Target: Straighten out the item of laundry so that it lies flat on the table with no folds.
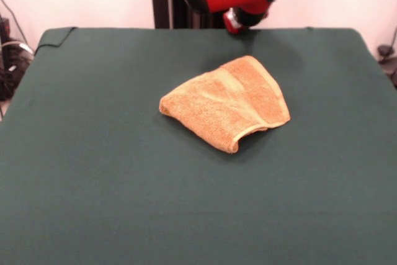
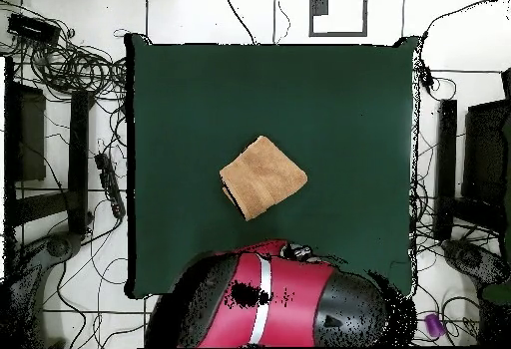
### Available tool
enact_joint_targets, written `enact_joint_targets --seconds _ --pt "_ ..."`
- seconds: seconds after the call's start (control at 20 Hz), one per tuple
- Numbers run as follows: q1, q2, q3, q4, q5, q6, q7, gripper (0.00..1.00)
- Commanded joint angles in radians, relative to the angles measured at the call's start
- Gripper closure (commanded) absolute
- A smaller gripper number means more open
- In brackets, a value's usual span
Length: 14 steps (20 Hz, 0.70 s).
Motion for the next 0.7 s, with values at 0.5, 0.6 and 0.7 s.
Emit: enact_joint_targets --seconds 0.5,0.6,0.7 --pt "0.014 -0.131 0.023 0.101 0.059 -0.237 0.191 0.0" --pt "0.022 -0.17 0.041 0.096 0.088 -0.183 0.174 0.0" --pt "0.047 -0.221 0.055 0.085 0.12 -0.114 0.168 0.0"
